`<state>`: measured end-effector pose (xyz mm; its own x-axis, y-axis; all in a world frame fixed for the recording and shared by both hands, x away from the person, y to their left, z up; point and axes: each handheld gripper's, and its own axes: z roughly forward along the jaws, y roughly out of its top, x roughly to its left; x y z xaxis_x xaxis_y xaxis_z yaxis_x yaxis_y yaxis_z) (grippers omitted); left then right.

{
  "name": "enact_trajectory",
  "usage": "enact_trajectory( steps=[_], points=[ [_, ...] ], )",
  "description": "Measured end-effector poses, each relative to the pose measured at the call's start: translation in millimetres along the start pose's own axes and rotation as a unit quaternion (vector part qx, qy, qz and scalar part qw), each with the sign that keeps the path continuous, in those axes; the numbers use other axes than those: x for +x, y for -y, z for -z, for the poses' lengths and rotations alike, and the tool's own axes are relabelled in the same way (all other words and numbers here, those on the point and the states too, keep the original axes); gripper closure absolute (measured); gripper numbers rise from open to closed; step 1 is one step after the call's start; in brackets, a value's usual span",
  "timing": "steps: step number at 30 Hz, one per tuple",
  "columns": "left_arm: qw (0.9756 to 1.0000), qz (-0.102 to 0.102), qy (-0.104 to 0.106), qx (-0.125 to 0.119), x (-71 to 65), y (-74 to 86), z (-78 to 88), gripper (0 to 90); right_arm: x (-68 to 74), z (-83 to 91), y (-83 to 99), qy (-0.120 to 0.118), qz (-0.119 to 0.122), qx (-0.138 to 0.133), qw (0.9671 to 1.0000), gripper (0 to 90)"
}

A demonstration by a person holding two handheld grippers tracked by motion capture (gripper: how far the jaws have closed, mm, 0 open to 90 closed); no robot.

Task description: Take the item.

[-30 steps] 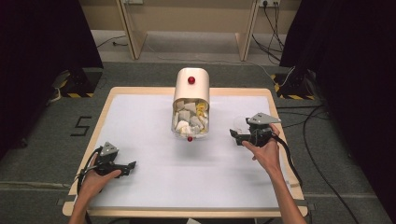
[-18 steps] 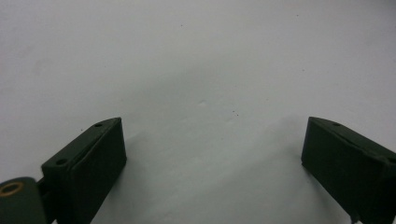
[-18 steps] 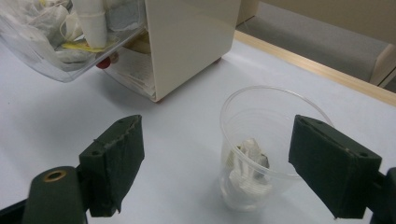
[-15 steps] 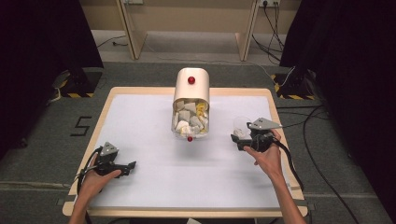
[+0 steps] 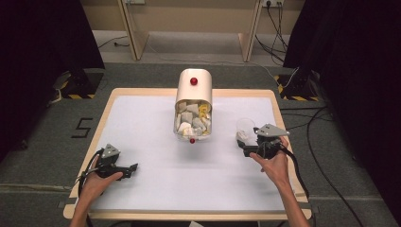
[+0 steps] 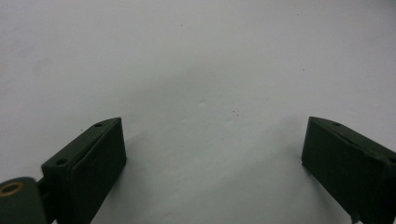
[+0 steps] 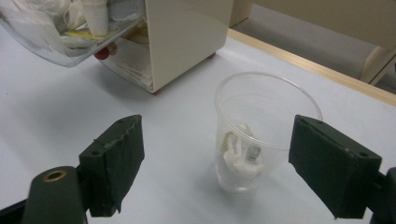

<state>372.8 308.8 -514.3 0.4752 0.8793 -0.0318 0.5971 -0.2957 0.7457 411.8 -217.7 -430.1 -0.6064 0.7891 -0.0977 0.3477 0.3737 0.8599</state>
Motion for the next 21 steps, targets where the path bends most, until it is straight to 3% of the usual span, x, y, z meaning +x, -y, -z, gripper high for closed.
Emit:
enact_trajectory(
  steps=[12,21],
  points=[
    [1.0,0.0,0.0,0.0,0.0,0.0,0.0,5.5,5.7,7.9,10.2,-0.001,0.001,0.001,1.0,19.8],
    [1.0,0.0,0.0,0.0,0.0,0.0,0.0,5.5,15.4,5.7,21.9,-0.01,0.01,0.018,0.9997,20.8]
  ],
)
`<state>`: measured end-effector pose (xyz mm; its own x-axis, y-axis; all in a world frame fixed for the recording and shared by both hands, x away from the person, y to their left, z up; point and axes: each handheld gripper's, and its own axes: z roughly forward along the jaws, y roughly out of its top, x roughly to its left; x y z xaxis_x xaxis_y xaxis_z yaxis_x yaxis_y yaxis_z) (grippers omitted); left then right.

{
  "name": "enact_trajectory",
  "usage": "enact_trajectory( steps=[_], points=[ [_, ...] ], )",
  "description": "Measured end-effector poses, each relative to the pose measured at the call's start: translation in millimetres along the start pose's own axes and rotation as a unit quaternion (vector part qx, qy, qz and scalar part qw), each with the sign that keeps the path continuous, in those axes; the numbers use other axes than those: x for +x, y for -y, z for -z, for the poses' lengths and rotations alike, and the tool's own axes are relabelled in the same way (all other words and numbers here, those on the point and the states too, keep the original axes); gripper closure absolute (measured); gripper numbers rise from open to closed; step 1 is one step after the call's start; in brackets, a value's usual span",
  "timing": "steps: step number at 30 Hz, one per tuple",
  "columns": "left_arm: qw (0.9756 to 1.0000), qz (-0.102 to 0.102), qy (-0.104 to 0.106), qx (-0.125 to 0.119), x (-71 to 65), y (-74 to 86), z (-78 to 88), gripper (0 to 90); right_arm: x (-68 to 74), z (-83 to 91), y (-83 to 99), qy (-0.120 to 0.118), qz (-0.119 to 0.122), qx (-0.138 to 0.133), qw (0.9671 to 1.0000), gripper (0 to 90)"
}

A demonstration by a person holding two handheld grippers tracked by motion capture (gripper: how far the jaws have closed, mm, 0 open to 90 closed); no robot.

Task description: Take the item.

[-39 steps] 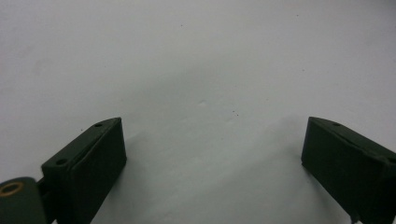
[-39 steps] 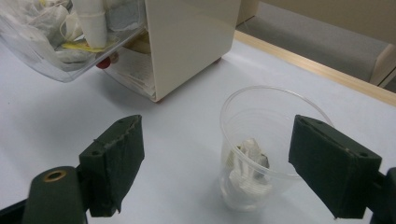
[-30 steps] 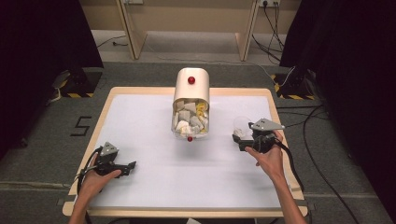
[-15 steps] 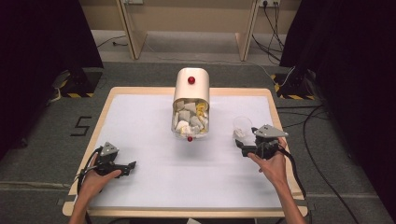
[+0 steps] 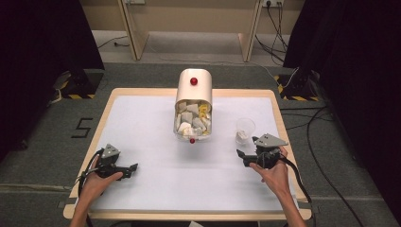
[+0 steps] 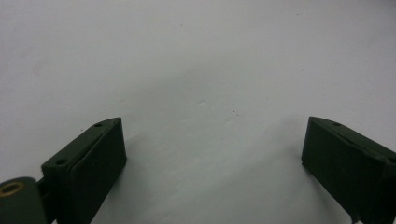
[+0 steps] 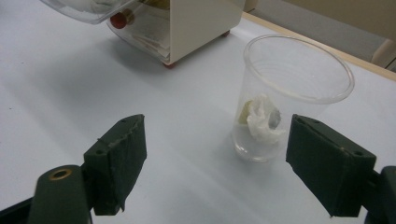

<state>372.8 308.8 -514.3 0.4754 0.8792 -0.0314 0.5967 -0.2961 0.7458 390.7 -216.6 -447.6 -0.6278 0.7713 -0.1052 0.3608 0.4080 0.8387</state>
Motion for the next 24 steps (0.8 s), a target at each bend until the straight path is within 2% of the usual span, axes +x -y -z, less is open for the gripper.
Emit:
enact_trajectory(
  steps=[12,14,24],
  points=[
    [1.0,0.0,0.0,0.0,-0.1,0.0,0.0,5.5,4.5,-5.0,13.8,-0.016,-0.002,0.026,0.9995,19.9],
    [1.0,0.0,0.0,0.0,-0.1,0.0,0.0,5.5,6.2,-5.2,17.8,-0.028,0.001,0.033,0.999,19.9],
    [1.0,0.0,0.0,0.0,-0.1,0.0,0.0,5.5,6.3,-3.4,31.7,-0.033,-0.002,0.053,0.9981,19.6]
  ],
)
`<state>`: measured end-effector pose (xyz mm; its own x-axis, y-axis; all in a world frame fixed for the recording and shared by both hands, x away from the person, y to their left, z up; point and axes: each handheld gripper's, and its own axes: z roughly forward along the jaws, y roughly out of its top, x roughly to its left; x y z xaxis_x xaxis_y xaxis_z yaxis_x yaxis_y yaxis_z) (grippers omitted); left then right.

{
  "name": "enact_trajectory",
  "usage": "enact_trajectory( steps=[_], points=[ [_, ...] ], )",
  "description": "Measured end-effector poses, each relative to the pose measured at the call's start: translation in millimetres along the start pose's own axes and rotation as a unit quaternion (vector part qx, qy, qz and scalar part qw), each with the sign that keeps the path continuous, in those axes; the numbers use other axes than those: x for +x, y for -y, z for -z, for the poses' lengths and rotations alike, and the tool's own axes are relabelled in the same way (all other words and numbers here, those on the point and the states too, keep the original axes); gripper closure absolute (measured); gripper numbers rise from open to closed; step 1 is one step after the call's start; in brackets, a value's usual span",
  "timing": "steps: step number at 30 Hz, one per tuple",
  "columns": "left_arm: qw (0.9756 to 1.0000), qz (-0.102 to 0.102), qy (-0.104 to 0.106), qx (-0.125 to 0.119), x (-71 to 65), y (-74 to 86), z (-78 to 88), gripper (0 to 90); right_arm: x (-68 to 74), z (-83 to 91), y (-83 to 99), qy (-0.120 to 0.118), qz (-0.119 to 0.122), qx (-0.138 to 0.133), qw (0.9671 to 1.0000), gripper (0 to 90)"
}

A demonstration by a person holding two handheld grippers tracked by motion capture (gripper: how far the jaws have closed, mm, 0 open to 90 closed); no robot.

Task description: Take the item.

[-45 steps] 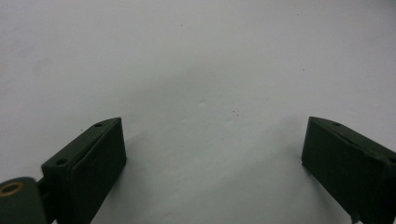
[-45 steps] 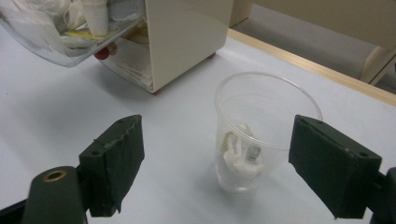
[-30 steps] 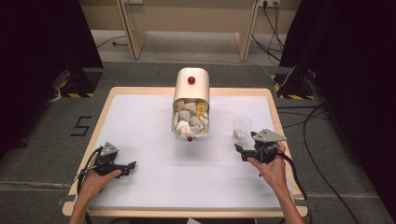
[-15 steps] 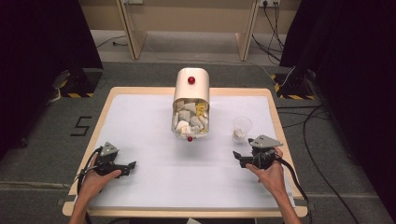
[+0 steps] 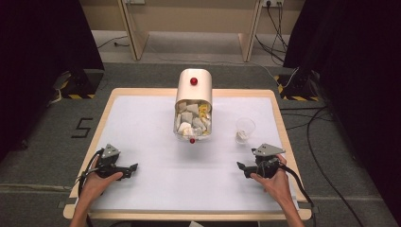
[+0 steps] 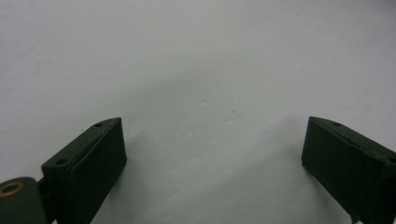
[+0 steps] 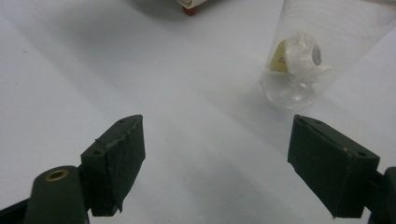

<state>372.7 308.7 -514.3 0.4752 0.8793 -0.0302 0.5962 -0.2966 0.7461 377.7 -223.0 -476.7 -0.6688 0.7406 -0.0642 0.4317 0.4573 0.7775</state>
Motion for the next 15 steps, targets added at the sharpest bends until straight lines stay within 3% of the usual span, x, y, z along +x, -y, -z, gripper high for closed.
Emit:
enact_trajectory(
  steps=[7,15],
  points=[
    [1.0,0.0,0.0,0.0,0.0,0.0,0.0,5.5,1.1,-0.5,7.2,-0.004,-0.002,0.01,0.9999,19.7],
    [1.0,0.0,0.0,0.0,0.0,0.0,0.0,5.5,9.5,1.1,13.1,-0.001,0.015,0.038,0.9992,18.5]
  ],
)
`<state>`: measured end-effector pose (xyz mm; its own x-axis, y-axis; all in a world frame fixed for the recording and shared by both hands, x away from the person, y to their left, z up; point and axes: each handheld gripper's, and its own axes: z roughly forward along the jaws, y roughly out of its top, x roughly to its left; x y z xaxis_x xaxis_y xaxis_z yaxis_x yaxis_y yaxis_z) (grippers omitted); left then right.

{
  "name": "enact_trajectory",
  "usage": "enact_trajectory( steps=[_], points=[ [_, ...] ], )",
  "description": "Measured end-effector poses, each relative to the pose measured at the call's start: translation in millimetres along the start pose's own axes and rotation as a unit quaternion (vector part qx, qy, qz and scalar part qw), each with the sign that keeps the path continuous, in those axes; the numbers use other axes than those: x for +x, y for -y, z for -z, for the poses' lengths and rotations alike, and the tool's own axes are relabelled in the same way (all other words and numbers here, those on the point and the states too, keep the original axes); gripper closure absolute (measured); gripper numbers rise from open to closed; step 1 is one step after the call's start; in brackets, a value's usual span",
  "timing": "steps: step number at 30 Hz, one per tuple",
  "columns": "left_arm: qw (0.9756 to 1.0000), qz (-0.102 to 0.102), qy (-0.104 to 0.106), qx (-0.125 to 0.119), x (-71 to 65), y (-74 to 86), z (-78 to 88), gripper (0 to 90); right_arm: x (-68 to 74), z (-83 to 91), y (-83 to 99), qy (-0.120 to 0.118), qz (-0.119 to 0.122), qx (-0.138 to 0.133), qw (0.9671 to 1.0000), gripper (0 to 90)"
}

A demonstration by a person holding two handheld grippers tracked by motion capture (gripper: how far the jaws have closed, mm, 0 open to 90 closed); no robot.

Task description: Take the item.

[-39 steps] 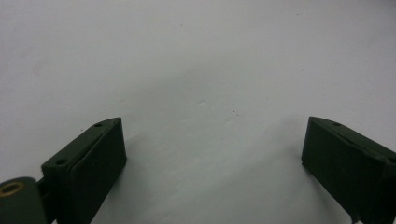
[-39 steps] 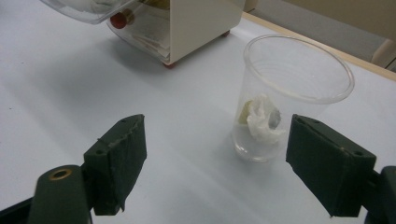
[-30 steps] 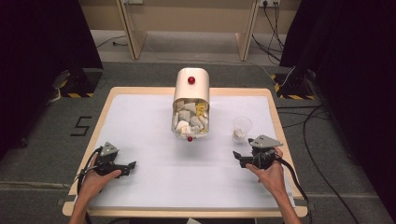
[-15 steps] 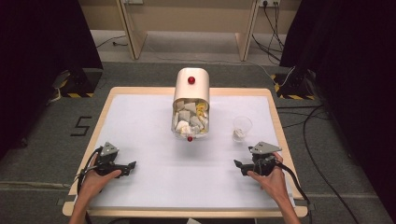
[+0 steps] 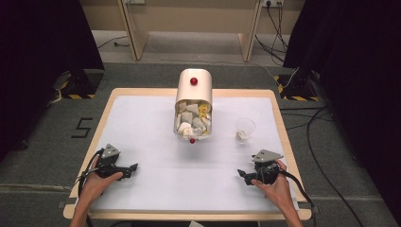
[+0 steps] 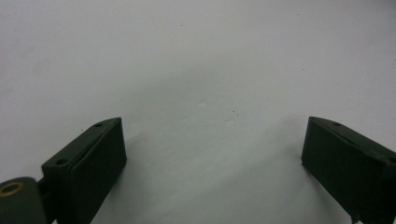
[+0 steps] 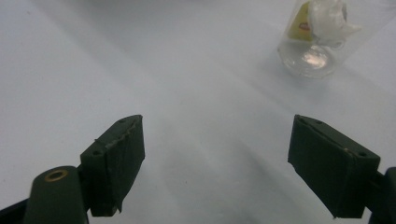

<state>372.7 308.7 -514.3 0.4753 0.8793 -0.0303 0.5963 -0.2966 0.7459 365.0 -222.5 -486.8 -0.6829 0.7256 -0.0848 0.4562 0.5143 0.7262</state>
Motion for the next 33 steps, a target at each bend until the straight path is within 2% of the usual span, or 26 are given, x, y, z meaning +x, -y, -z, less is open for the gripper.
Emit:
enact_trajectory(
  steps=[1,3,5,17,23,27,33],
  points=[
    [1.0,0.0,0.0,0.0,0.0,0.0,0.0,5.5,0.0,0.0,0.0,0.0,0.0,0.0,1.0,18.5],
    [1.0,0.0,0.0,0.0,0.0,0.0,0.0,5.5,3.1,-1.1,2.1,-0.001,0.007,0.016,0.9998,18.7],
    [1.0,0.0,0.0,0.0,-0.1,0.0,0.0,5.5,5.0,-1.6,3.2,-0.004,0.013,0.021,0.9997,19.3],
    [1.0,0.0,0.0,0.0,-0.1,0.0,0.0,5.5,12.8,1.2,8.5,-0.015,0.017,0.036,0.9991,19.3],
    [1.0,0.0,0.0,0.0,-0.1,0.0,0.0,5.5,6.4,4.9,18.5,-0.031,-0.02,0.023,0.999,20.5],
    [1.0,0.0,0.0,0.0,-0.1,0.0,0.0,5.5,5.1,8.0,23.3,-0.03,-0.029,0.016,0.999,21.8],
    [1.0,0.0,-0.001,0.0,-0.2,0.0,0.0,5.5,3.5,10.8,28.4,-0.028,-0.028,0.005,0.9992,21.2]
  ],
)
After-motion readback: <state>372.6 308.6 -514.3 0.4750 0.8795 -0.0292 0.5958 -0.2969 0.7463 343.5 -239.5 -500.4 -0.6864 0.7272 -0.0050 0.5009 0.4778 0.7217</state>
